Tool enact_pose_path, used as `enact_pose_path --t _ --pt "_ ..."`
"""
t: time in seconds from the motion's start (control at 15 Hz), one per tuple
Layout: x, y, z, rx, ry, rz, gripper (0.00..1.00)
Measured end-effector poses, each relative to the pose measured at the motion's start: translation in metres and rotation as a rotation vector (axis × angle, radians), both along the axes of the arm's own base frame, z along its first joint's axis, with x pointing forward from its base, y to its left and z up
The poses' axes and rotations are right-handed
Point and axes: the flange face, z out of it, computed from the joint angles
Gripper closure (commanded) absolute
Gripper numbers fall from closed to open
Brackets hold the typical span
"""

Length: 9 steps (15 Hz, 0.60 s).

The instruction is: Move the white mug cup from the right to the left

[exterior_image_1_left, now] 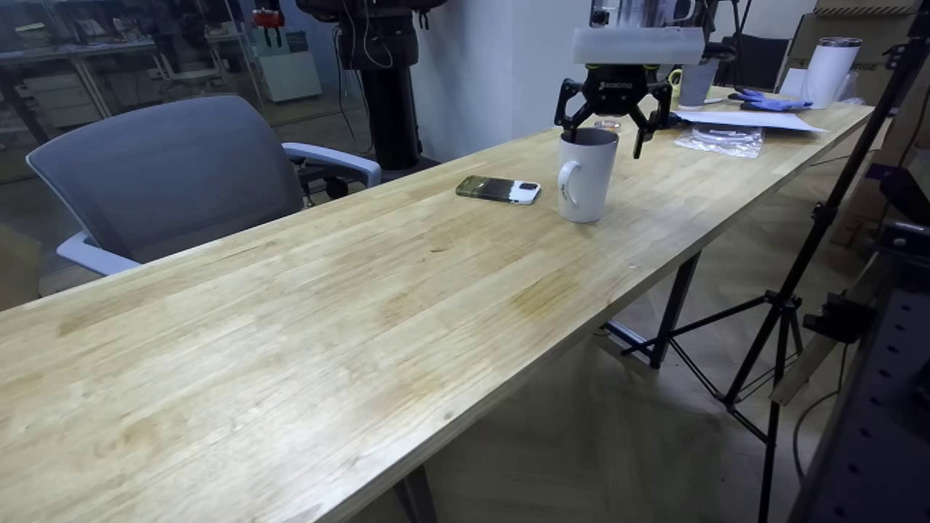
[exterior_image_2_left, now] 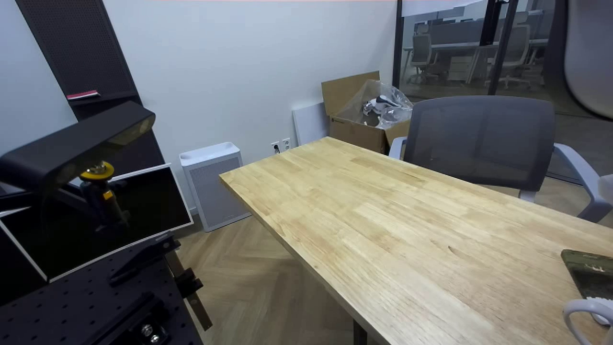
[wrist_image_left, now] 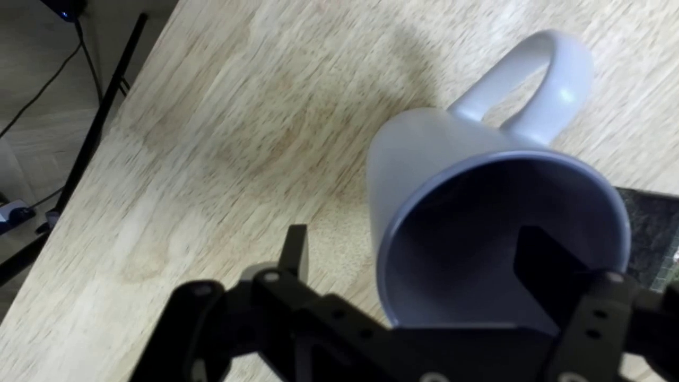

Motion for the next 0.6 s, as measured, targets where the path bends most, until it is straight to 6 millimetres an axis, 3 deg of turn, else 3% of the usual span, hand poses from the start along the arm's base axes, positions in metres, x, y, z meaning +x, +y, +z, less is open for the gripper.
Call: enact_pose_path --t 0.07,0.2,0.6 --pt "-0.001 0.000 -0.003 0.001 0.005 -0.001 0.25" --pt "-0.004 -0.001 -0.009 0.003 0.014 -0.005 0.33" --pt "-0.010 -0.004 -0.026 -0.014 0.021 -0.008 0.75"
